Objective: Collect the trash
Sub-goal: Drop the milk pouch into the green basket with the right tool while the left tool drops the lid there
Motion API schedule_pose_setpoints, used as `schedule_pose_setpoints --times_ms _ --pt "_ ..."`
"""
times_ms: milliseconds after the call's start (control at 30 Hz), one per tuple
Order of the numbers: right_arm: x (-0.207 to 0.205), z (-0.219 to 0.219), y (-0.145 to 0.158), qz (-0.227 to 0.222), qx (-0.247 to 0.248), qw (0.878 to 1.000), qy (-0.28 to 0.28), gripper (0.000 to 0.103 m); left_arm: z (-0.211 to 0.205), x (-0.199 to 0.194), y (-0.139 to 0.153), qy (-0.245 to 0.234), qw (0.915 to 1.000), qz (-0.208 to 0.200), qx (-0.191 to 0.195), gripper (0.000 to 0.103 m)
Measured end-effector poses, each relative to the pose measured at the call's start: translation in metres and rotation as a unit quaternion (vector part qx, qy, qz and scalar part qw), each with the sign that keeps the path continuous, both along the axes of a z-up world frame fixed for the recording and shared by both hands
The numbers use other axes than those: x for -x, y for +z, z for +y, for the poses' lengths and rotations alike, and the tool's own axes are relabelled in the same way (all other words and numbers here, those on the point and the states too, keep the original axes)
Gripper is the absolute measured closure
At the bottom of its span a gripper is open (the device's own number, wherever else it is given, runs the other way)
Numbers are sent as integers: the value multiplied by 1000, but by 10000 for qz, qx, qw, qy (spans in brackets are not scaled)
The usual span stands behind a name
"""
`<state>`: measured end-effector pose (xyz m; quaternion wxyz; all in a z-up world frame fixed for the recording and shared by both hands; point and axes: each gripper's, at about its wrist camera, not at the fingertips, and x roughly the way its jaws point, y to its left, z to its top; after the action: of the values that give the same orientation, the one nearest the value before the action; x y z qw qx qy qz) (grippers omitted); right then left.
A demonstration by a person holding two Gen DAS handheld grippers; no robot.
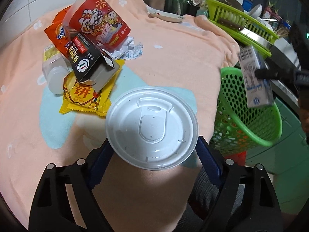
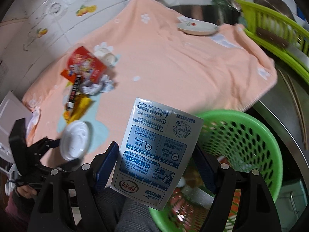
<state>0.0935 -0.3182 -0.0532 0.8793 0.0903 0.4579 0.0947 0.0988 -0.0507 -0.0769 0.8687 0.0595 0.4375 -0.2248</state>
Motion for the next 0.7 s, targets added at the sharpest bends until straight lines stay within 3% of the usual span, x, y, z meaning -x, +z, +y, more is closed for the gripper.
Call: schedule_pose_setpoints --times_ms 433,700 --pt "12 -50 -80 915 647 9924 -515 29 -17 13 25 -172 9991 -317 212 25" --pt "13 -58 -105 1177 714 9889 -562 27 -39 18 35 -445 9974 -277 491 25"
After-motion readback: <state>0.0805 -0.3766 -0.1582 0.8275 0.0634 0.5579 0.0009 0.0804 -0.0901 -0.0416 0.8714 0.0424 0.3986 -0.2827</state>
